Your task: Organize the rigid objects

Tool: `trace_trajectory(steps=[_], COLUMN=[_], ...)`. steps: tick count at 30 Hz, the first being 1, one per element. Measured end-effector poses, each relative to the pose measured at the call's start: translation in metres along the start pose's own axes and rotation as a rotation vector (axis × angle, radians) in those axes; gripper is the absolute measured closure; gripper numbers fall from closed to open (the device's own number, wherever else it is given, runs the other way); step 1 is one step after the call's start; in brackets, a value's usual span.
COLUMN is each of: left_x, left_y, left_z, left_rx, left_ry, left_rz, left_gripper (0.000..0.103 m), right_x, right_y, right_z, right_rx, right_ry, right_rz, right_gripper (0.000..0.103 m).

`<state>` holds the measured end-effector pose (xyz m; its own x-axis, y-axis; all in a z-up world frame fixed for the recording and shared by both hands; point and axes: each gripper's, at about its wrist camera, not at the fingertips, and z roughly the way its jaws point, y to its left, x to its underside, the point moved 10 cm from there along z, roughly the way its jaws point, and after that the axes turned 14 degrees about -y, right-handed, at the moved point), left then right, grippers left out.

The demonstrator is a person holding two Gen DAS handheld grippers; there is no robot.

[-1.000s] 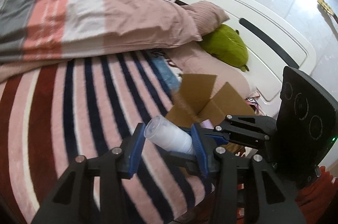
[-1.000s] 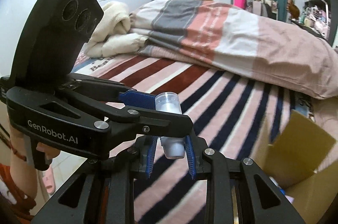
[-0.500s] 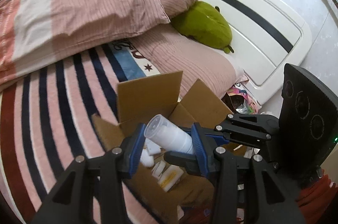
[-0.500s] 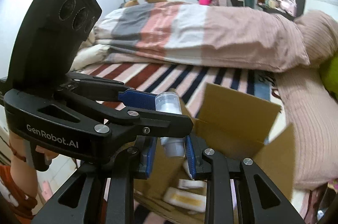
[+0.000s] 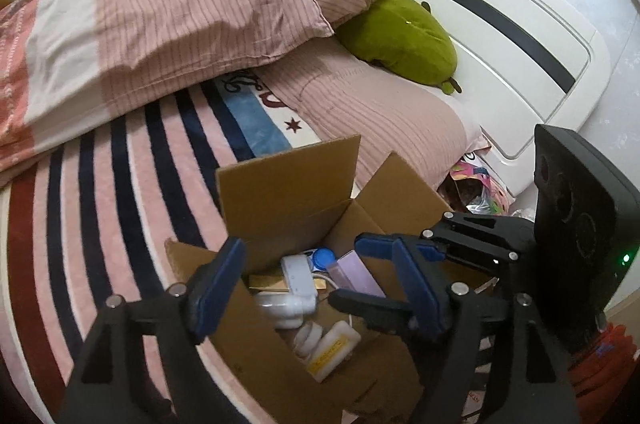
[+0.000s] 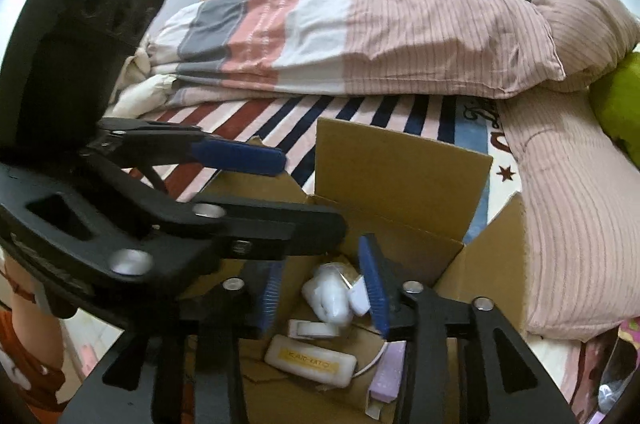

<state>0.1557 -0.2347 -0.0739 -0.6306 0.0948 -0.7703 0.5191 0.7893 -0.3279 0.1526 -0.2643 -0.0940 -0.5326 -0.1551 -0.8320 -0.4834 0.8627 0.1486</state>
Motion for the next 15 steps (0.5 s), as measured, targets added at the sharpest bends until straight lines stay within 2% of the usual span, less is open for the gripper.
trace_trajectory(steps=[1,5,7,14,15], left_x=[-0.001,-0.004,-0.004,-0.001,0.001], left_y=[0.002,0.011,0.016,0.046,0.052], left_z=[-0.004,-0.025,-0.04,-0.097,-0.105], left_rx=[-0.016,-0.089,-0.116,-0.273,-0.298], left_ry=[-0.01,-0.063,-0.091,-0.205,-0.217], left_rz=[0.005,0.018,0.017,-0.001,-0.007], left_gripper=[0.02,0.018,0.016,0.01,0.009], right_x=[0.0,-0.001,-0.002,-0.012,-0.014], right_y=[0.0,0.001,0.003,0.02,0.024], right_z=[0.0,-0.003,-0.005,-0.02,-0.022], right_rx=[0.0,0.005,0.007,-0.008,-0.018], right_ry=[0.0,-0.006,-0.012,-0.075,-0.089], right_rz=[0.002,0.002,-0.001,-0.043,-0.048], right_gripper=[0.066,0.064,0.055,0.034,0.026])
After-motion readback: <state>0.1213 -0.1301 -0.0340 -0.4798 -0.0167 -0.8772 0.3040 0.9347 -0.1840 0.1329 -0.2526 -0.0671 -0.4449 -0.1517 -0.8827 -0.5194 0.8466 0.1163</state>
